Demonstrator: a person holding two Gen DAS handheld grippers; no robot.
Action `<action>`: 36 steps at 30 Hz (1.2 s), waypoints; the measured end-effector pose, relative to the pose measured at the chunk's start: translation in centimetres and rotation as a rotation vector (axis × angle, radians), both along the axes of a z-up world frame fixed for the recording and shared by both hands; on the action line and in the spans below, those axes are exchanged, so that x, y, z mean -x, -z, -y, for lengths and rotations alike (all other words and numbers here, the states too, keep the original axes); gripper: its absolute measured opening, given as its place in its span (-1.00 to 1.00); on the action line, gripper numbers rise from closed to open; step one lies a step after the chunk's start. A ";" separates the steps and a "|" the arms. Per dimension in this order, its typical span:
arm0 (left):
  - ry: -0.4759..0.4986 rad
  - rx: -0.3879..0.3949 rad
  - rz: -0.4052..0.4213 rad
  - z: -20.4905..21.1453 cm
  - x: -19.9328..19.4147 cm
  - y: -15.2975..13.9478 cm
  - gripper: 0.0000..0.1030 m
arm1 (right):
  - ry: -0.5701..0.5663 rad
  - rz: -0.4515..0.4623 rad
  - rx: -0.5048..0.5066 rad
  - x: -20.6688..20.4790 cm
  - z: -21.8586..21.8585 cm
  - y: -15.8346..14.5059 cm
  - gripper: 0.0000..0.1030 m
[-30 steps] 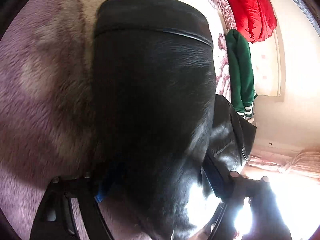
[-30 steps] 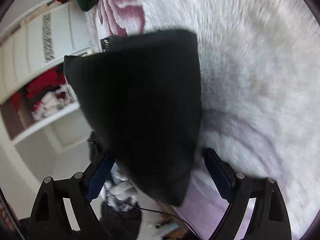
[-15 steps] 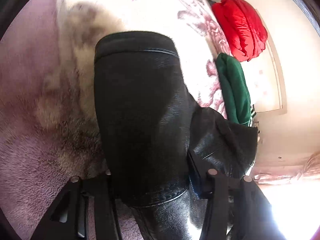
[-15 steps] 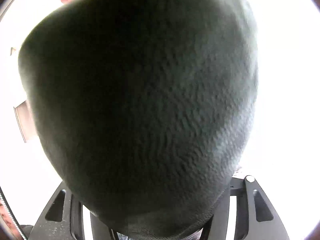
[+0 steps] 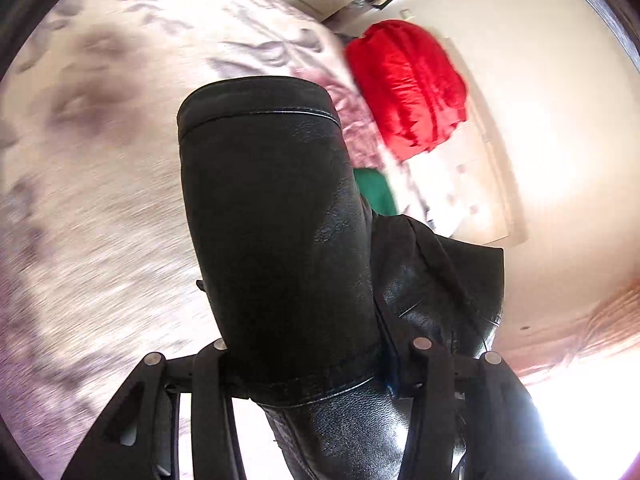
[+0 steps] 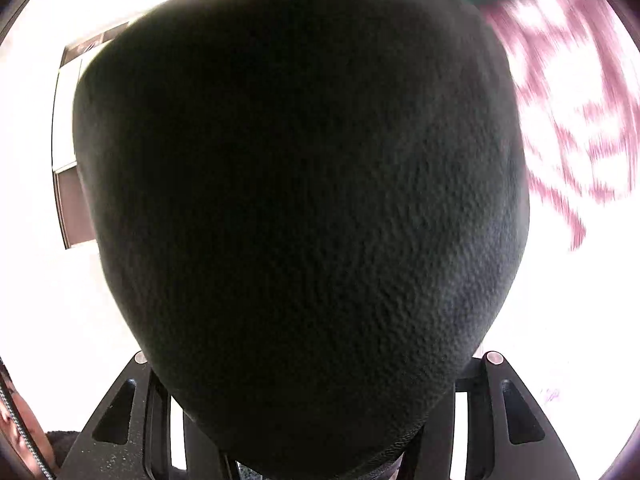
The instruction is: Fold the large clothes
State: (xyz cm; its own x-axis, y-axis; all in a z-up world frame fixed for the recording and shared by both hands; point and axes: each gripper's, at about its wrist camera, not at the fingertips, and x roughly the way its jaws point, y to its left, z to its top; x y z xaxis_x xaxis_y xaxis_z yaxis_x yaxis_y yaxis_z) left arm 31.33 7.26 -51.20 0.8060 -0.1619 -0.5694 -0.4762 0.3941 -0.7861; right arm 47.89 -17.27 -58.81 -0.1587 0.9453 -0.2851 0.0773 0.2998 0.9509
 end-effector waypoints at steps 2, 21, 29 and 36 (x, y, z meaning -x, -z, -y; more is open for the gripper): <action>0.003 0.015 0.033 -0.2 -2.4 -1.1 -0.19 | 0.002 0.040 0.012 -3.8 -0.2 -2.1 0.02; -0.024 0.038 0.089 1.2 -29.3 9.4 -0.19 | -0.127 0.062 0.120 -36.5 -2.2 7.0 0.04; 0.157 0.027 -0.031 -0.5 -30.8 8.7 -0.04 | -0.142 -0.003 0.201 -36.7 -2.9 9.4 0.52; 0.251 -0.259 -0.168 -1.2 -28.8 2.4 0.89 | -0.039 0.241 0.646 -32.2 -2.9 2.1 0.86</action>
